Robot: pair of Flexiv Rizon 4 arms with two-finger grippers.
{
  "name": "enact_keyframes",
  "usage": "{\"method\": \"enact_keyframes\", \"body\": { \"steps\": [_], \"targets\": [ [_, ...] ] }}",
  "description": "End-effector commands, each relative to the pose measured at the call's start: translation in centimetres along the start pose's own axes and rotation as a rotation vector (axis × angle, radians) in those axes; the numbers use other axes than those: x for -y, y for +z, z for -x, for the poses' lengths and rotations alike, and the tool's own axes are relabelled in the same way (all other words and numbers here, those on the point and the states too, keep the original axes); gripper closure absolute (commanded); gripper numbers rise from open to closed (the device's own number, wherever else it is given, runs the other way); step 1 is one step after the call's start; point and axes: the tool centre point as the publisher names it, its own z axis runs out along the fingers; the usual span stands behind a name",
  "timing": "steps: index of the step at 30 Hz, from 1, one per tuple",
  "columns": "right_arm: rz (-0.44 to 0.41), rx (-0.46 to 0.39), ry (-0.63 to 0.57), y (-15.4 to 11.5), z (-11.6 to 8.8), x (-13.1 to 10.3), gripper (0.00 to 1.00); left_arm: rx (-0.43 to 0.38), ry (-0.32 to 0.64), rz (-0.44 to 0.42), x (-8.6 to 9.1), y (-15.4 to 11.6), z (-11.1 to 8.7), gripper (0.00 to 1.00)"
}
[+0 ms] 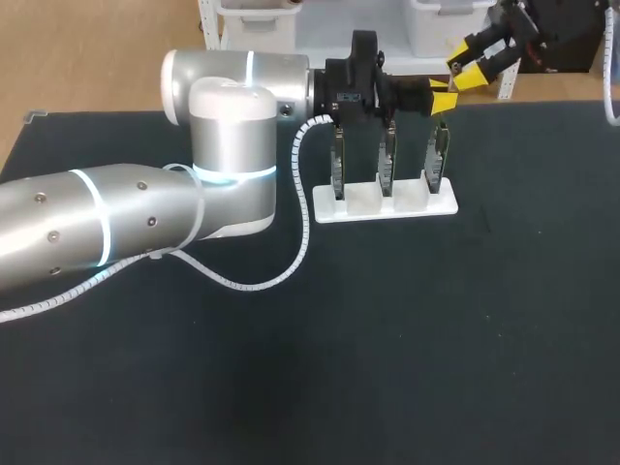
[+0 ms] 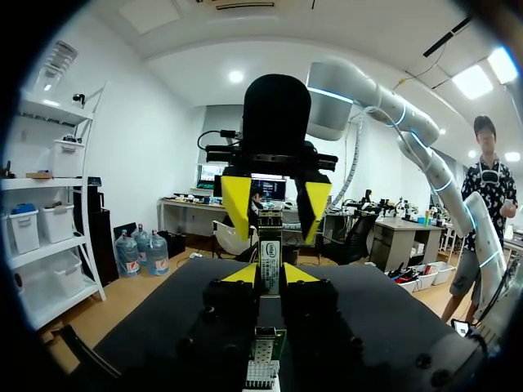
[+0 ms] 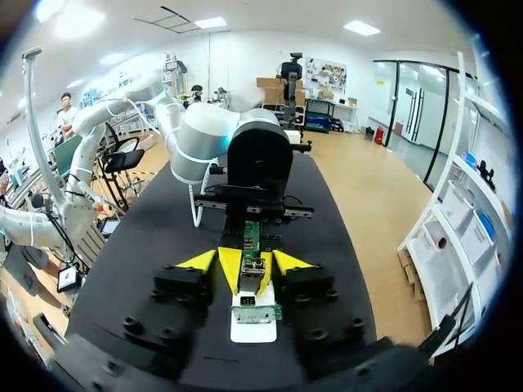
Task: Pick up the optical module with the left hand, and insert it into the network port with the right hand.
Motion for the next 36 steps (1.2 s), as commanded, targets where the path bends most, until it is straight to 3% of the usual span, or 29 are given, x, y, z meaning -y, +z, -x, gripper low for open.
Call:
{"method": "enact_keyframes", "body": {
  "steps": [1, 13, 14, 15, 16, 36],
  "targets": [
    [0.003, 0.002, 0.002, 0.04, -0.03, 0.15, 1.00, -0.001, 0.000, 0.002, 0.01, 0.02, 0.01, 1.00],
    [0.005, 0.001, 0.009, 0.07, -0.27, 0.05, 1.00, -0.001, 0.000, 0.002, 0.01, 0.02, 0.01, 1.00],
    [0.005, 0.002, 0.010, 0.07, -0.27, 0.04, 1.00, -0.001, 0.000, 0.002, 0.01, 0.02, 0.01, 0.84],
    [0.005, 0.002, 0.010, 0.07, -0.26, 0.04, 1.00, -0.001, 0.000, 0.002, 0.01, 0.02, 0.01, 0.35],
    [0.005, 0.003, 0.010, 0.08, -0.26, 0.04, 1.00, -0.001, 0.000, 0.002, 0.01, 0.02, 0.01, 0.00],
    [0.001, 0.007, 0.021, 0.19, -0.48, 0.10, 1.00, -0.044, 0.012, 0.006, 0.07, 0.09, 0.68, 0.00]
  ]
}}
